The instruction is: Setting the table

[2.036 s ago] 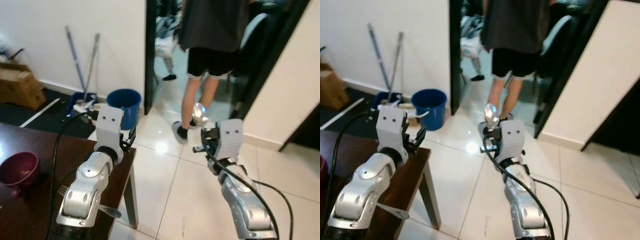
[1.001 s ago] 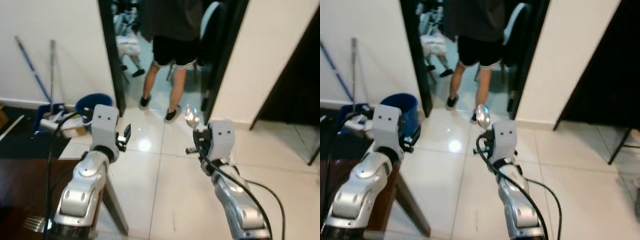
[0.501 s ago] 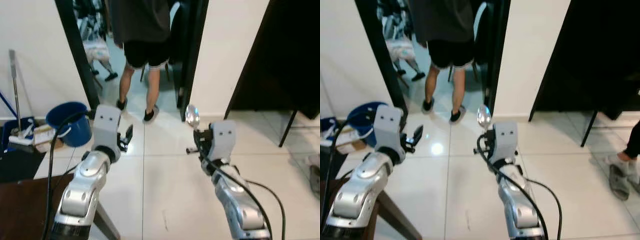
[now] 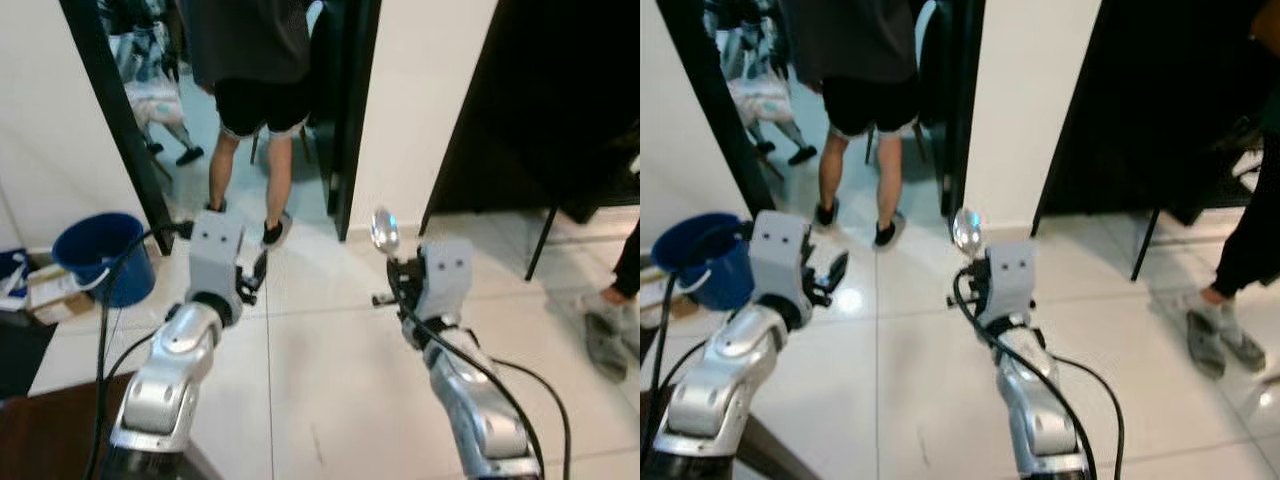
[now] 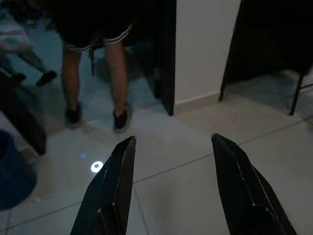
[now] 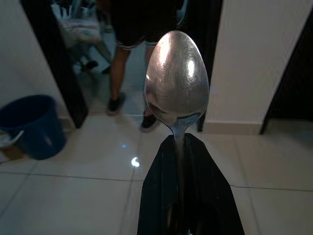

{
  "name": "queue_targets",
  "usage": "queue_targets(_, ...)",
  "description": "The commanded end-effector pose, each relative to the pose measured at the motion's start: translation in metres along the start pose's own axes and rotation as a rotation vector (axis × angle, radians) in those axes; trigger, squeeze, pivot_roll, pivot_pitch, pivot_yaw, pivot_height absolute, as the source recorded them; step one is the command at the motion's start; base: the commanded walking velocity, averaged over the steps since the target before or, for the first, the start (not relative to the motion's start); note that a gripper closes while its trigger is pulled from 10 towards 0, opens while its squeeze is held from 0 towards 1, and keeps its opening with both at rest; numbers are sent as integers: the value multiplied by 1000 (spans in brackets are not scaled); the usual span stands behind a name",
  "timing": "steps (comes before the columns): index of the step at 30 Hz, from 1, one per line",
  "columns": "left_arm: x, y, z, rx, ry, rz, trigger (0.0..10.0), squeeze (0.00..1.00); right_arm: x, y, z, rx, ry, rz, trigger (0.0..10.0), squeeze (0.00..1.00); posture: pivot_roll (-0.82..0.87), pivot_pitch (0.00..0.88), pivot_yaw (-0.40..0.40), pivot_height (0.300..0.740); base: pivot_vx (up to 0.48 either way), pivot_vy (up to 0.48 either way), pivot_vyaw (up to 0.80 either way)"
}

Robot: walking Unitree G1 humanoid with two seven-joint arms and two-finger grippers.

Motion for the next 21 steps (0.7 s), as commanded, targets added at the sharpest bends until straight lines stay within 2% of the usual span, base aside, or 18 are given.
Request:
queue_targets(1, -1, -6, -1, 8, 3, -25, 10000, 0, -1, 0, -1, 4, 2, -1, 10000, 0, -10, 0, 70, 740, 0, 0, 0)
queue_targets(3, -1, -6, -1, 8, 3, -24, 10000, 0, -1, 0, -1, 4, 1, 0, 10000, 0, -10, 0, 71, 740, 0, 0, 0)
queue_targets(9, 0, -6, -1, 8, 2, -24, 10000, 0, 0, 0, -1, 0, 1, 0, 10000, 0, -10, 0, 71, 740, 0, 0, -800)
queue_targets(21, 1, -6, -1, -4, 6, -25, 10000, 0, 0, 2, -3, -11, 12, 12, 10000, 0, -13, 0, 72, 740, 0, 0, 0)
Point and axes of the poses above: a point about 5 cm out from each wrist's last joint towards the gripper, its own x axis pointing out of the wrist towards the gripper, its own y axis along the axis of the wrist's last joint, z = x × y, the point moved 2 cm from there along x, pointing out of the wrist towards the gripper, and after that the axes turned 15 degrees about x, right-handed, at the moved point
